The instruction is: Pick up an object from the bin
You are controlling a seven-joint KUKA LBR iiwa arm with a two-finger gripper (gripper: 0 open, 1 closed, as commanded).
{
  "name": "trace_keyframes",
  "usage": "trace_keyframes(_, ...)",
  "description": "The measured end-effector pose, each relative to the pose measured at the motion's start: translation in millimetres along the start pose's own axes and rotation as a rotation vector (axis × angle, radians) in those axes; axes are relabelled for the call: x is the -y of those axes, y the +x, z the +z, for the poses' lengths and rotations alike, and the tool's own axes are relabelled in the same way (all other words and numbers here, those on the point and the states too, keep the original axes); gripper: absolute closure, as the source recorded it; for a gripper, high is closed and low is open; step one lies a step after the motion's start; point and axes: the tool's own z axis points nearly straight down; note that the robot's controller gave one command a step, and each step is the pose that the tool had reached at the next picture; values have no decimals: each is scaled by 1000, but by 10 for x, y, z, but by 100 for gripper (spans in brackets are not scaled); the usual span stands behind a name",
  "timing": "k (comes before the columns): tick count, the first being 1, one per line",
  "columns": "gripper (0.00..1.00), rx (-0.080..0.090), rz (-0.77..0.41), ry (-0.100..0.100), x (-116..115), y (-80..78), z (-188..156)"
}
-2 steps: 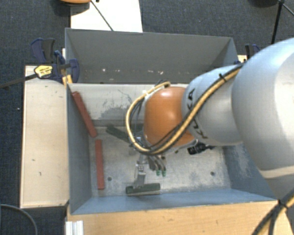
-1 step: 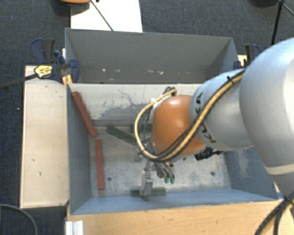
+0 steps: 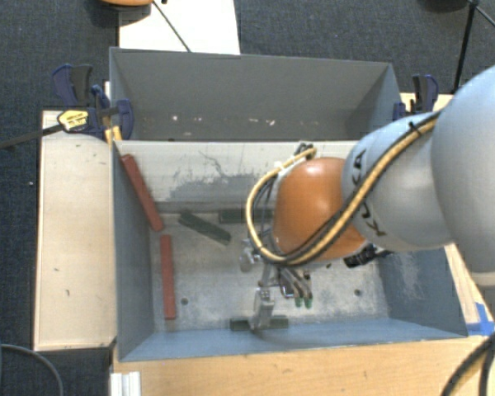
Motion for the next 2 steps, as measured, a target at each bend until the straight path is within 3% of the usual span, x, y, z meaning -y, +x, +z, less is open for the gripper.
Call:
trace_keyframes(1,100,-2,-395,0,223,139,144)
trace_keyframes(2,100,-2,-394,0,223,139,144)
